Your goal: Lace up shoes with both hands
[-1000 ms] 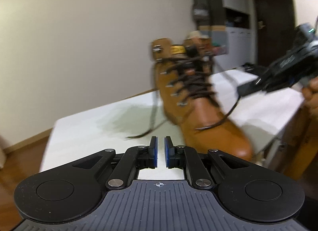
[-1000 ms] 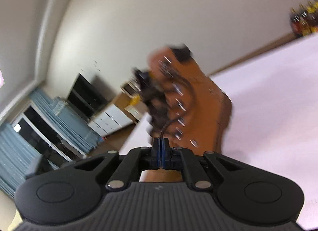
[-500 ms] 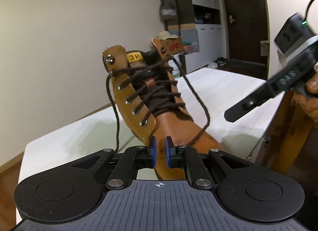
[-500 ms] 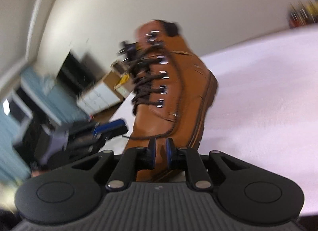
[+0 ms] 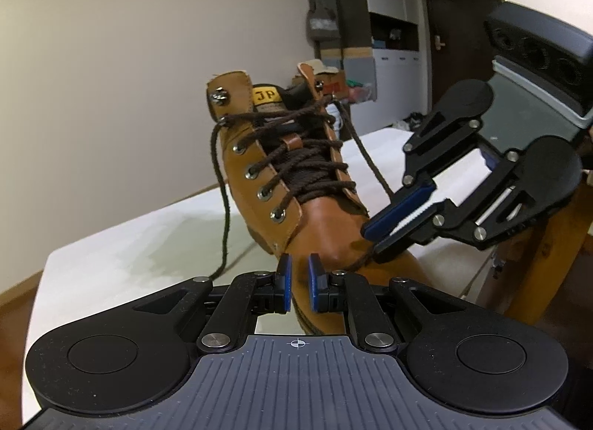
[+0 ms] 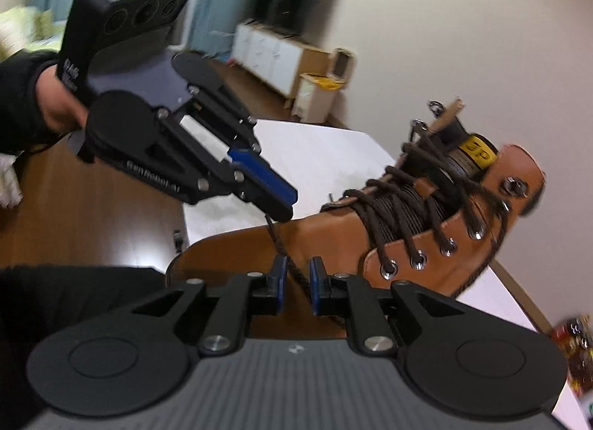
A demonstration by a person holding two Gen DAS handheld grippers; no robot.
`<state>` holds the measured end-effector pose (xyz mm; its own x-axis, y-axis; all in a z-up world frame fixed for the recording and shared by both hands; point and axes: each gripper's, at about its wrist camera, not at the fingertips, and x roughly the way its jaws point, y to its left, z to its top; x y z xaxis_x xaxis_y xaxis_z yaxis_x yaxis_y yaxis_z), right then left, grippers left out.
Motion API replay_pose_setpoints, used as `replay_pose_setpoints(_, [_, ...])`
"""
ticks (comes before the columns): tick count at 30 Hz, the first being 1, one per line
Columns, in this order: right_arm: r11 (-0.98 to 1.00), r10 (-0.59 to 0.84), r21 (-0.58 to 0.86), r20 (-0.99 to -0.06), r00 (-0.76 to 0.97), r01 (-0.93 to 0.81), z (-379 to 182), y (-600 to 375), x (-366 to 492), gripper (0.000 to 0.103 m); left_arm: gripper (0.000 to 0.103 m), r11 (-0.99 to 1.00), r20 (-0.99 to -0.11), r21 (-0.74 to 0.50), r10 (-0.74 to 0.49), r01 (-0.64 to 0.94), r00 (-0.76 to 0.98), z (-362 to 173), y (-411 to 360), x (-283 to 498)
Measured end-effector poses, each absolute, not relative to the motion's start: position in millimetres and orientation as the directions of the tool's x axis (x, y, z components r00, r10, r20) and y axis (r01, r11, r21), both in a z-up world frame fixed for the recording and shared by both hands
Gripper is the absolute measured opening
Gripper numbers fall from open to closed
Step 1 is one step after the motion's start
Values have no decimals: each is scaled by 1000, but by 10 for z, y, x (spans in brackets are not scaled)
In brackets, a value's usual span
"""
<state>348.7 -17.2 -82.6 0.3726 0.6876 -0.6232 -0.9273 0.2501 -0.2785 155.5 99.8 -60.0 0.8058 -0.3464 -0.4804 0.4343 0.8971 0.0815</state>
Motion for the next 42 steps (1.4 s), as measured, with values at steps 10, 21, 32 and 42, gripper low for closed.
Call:
replay_pose_setpoints(10, [216, 659, -230, -683, 315, -949, -769, -108, 3498, 3, 10, 920, -518, -25, -347, 392, 782, -779, 1113, 1599])
replay_pose_setpoints(21, [438, 751, 28, -560, 349, -898, -503, -528, 3466, 2, 7, 940, -569, 58, -246, 336, 785, -822, 898, 1631])
replay_pose_setpoints(32, [488, 756, 55, -525, 391, -871, -470, -520, 3445, 2, 0, 957, -594, 85, -174, 276, 786, -818, 737, 1635])
replay_pose_setpoints(42, [517, 760, 88, -506, 409, -852, -465, -530, 3470, 2, 0, 958, -597, 60, -192, 282, 779, -818, 580, 1542])
